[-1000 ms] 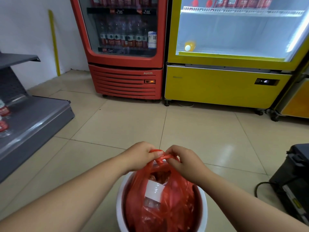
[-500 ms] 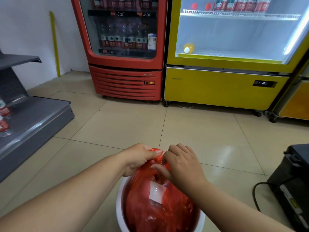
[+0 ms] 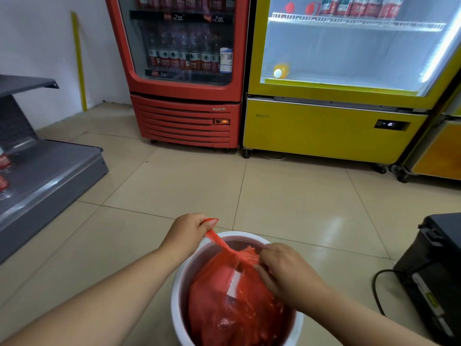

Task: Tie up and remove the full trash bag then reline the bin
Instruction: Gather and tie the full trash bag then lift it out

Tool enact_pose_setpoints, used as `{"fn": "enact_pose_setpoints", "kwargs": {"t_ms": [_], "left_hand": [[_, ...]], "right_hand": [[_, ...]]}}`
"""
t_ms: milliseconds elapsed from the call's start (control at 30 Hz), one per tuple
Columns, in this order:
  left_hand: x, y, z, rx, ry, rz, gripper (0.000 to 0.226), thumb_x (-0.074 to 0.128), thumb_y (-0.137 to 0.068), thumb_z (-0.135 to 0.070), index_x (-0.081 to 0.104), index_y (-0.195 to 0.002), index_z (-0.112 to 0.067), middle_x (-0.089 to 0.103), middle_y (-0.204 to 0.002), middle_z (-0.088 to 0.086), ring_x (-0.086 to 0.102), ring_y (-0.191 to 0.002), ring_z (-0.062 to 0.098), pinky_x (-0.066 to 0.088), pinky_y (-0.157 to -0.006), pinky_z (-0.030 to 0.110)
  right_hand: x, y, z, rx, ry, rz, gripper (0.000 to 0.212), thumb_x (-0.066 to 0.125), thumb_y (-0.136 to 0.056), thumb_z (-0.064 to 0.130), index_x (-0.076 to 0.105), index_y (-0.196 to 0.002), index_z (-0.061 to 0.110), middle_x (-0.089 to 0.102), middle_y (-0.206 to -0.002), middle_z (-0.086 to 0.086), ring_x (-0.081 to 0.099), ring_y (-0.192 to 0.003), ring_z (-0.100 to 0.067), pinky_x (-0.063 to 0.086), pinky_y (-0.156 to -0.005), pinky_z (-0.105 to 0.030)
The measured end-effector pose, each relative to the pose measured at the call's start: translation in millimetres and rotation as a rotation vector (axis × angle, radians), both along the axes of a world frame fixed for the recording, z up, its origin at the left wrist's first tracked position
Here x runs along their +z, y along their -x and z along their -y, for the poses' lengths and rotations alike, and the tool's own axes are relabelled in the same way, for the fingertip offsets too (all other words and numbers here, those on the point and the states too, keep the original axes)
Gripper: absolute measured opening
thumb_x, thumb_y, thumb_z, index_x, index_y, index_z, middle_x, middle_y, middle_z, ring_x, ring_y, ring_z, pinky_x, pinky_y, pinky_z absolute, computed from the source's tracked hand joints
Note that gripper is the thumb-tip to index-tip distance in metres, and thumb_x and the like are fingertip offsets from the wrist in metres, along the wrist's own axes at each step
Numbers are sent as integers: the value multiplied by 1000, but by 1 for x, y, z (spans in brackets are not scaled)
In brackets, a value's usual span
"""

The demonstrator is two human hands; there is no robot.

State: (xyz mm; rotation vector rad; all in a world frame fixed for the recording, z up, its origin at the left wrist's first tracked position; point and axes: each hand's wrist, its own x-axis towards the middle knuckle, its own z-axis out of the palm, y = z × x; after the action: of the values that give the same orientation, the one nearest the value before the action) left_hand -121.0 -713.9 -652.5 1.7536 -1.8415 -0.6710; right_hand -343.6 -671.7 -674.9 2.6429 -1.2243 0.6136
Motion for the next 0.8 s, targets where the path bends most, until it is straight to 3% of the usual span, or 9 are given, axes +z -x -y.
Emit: {"fn": "enact_pose_setpoints", "kwargs": {"t_ms": [100,233,400,467,567,633,733,800], "left_hand": [[-14,-10,-1,6,-9,51,38,53,-93,-26,48,-56,-17,45,-54,-3,46,-66,23,30,-57,28],[-20,-16,-4,71,20,76,45,53,-93,-23,38,-50,-25,43,-53,-7,42,-57,15,30,-52,15],[-26,-16,-3,129,-13,38,41,49,-95,-29,45,-55,-19,46,-56,-2,46,-68,24,27,-61,32],[-26,-17,0,128,-33,10,40,47,-95,-32,48,-58,-15,46,-57,0,45,-66,24,29,-61,32],[-22,-18,5,111,-52,-11,39,49,-94,-34,51,-61,-13,43,-56,0,41,-61,21,30,-57,32],[-21,-19,7,97,-65,-23,39,50,-94,-33,52,-62,-12,42,-55,0,40,-57,19,30,-55,29],[-21,-21,7,82,-88,-45,39,51,-93,-32,51,-59,-14,42,-55,0,39,-54,16,29,-55,30],[-22,-22,7,76,-102,-54,40,51,-93,-31,50,-57,-16,41,-54,0,38,-52,15,29,-55,31]], "right_hand": [[-11,22,-6,23,-128,6,22,48,-79,32,47,-60,21,54,-57,6,47,-55,-7,35,-57,-19],[-25,38,-19,55,-195,51,21,49,-82,29,34,-67,27,52,-58,5,40,-62,-7,34,-56,-17],[-17,42,-20,74,-334,115,26,53,-80,26,31,-65,26,44,-61,7,40,-63,-6,28,-56,-14],[-7,35,-16,113,-450,215,24,53,-81,27,37,-63,23,44,-73,11,43,-70,2,31,-62,-9],[5,18,-12,163,-616,333,22,51,-83,35,45,-68,20,55,-104,23,49,-101,16,34,-83,-2],[10,7,-12,181,-739,411,23,56,-86,29,50,-66,19,56,-104,35,52,-106,13,35,-85,-1],[11,3,-14,148,-923,560,31,60,-89,20,53,-60,31,69,-89,25,63,-96,3,45,-84,-13],[10,3,-16,85,-902,593,26,60,-85,30,57,-60,37,71,-89,8,65,-89,-6,48,-82,-22]]}}
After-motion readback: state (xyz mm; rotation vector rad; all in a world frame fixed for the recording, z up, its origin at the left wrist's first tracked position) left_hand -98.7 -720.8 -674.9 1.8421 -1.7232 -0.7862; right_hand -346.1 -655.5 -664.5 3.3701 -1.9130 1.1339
